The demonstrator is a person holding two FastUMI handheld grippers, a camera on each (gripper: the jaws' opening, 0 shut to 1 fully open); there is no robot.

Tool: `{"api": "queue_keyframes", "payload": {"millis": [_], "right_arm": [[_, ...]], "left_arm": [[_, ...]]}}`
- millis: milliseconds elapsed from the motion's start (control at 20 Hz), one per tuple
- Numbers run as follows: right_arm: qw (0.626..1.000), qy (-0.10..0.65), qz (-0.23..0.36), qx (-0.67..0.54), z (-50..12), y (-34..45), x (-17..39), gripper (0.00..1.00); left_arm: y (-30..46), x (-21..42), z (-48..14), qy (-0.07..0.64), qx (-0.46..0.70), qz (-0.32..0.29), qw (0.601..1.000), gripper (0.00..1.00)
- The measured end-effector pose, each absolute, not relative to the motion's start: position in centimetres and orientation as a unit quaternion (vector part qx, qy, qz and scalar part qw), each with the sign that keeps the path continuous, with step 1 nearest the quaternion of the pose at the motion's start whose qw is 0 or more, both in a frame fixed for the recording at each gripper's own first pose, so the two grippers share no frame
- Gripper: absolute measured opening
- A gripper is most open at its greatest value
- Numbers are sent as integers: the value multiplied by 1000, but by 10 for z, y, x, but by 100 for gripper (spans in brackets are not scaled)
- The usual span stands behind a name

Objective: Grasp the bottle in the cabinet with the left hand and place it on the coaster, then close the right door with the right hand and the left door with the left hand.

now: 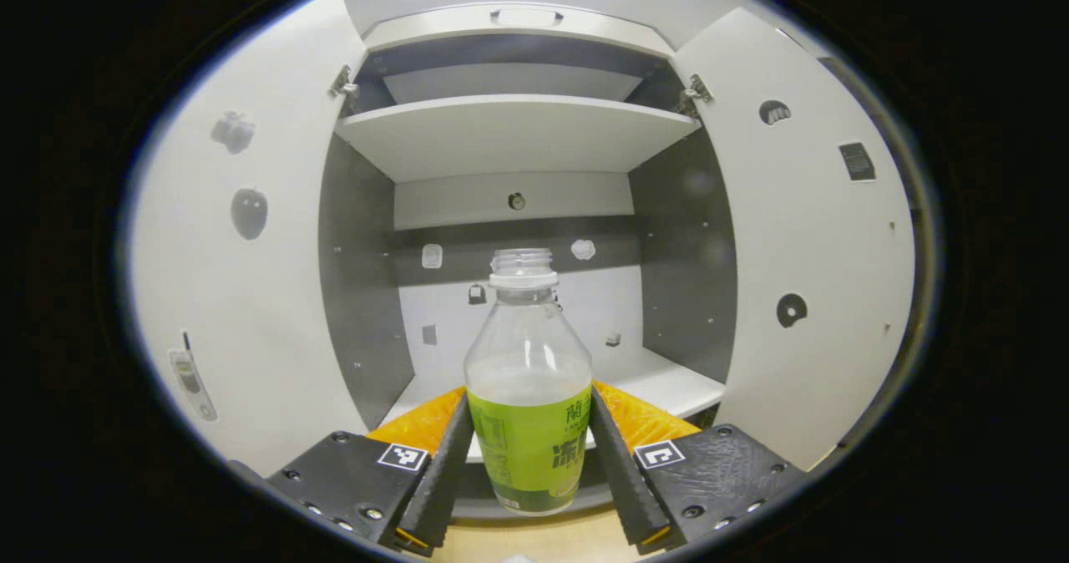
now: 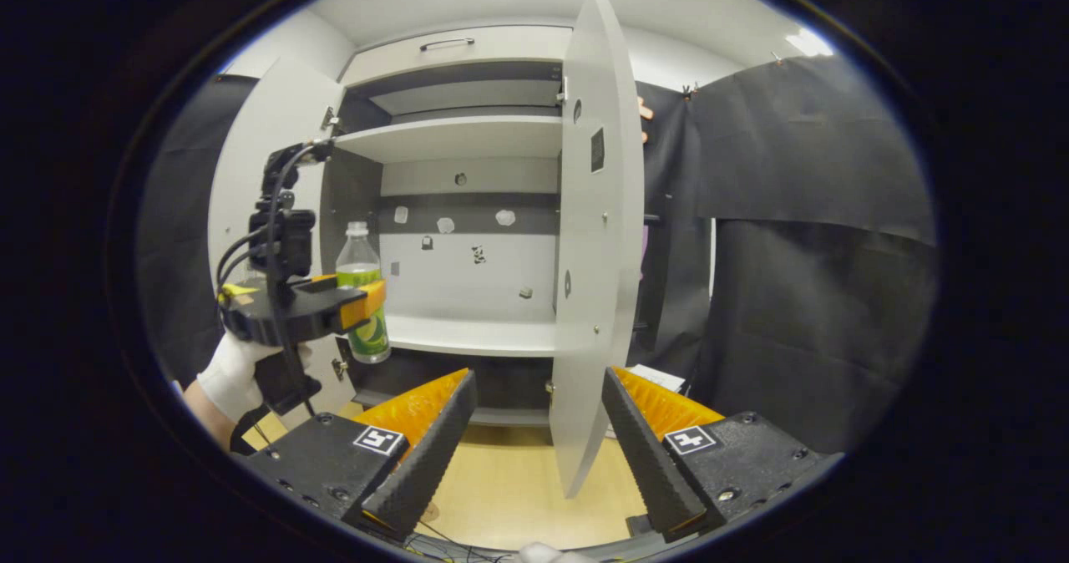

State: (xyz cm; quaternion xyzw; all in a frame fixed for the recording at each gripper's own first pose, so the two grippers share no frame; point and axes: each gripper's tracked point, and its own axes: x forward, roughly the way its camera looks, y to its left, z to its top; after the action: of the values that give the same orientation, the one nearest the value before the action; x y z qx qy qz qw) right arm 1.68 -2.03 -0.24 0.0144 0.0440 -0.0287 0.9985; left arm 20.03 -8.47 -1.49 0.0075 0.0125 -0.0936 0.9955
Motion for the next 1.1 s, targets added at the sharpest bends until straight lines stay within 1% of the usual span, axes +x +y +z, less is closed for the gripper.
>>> {"api": "queue_keyframes", "payload": {"millis": [200, 400, 450, 500, 550, 600, 650, 750, 800, 850, 950, 1100], "right_arm": [[998, 52, -29, 16, -9, -22, 17, 100], [998, 57, -25, 17, -14, -23, 15, 99], [998, 57, -24, 17, -15, -24, 14, 99], [998, 57, -24, 17, -15, -25, 14, 99], [998, 57, -24, 17, -15, -26, 13, 99], [998, 59, -24, 16, -15, -28, 13, 99], [998, 60, -24, 15, -16, -29, 11, 99], [998, 63, -25, 12, -18, -31, 9, 100], [997, 66, -24, 11, -18, -32, 8, 99], [997, 69, -22, 9, -20, -32, 7, 100], [997, 69, -24, 5, -20, -35, 5, 99], [996, 85, -23, 1, -29, -36, 5, 99]], "left_arm": [[-88, 160, -44, 12, 14, -100, 995, 75], [-93, 127, -92, 22, 14, -113, 993, 75], [-94, 120, -106, 31, 12, -116, 993, 79], [-95, 111, -123, 40, 11, -118, 992, 75], [-94, 106, -137, 45, 11, -117, 992, 75], [-94, 100, -150, 46, 12, -118, 992, 79], [-96, 94, -163, 49, 14, -123, 991, 75], [-100, 84, -189, 46, 16, -131, 990, 75], [-104, 78, -202, 50, 13, -136, 989, 75], [-108, 72, -214, 53, 5, -142, 988, 75], [-119, 61, -237, 53, -14, -158, 986, 75], [-126, 48, -263, 35, -16, -170, 985, 75]]}}
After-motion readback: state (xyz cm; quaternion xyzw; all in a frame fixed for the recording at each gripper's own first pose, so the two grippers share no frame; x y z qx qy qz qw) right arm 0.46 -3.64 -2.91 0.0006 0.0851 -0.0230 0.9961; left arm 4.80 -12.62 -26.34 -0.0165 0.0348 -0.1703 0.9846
